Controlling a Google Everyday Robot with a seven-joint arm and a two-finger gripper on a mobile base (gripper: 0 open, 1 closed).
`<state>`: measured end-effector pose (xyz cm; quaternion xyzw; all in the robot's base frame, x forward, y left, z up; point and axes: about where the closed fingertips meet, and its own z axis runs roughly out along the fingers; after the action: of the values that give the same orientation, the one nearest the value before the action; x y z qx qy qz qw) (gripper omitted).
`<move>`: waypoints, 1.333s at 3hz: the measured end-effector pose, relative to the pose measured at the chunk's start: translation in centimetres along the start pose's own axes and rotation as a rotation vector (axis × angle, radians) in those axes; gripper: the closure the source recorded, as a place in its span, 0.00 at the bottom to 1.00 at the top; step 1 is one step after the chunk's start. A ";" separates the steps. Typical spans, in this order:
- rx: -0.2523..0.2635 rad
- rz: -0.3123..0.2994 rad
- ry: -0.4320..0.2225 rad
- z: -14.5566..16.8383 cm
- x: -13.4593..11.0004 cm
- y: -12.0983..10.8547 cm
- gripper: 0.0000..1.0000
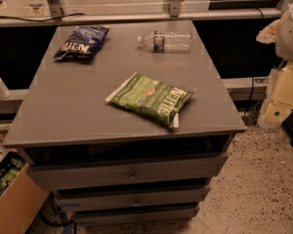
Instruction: Pick water bottle
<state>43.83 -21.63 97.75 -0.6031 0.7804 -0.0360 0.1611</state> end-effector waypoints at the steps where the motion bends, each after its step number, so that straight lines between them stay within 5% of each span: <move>1: 0.000 0.000 0.000 0.0 0.0 0.0 0.00; 2: 0.013 -0.034 -0.049 -0.1 -0.6 -1.4 0.00; 4: 0.022 -0.078 -0.317 2.3 -4.3 -8.4 0.00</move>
Offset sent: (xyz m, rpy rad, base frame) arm 0.0409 0.0043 0.0128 0.1000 -0.0700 0.1256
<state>53.27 -19.45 98.57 -0.6291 0.7209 0.0449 0.2873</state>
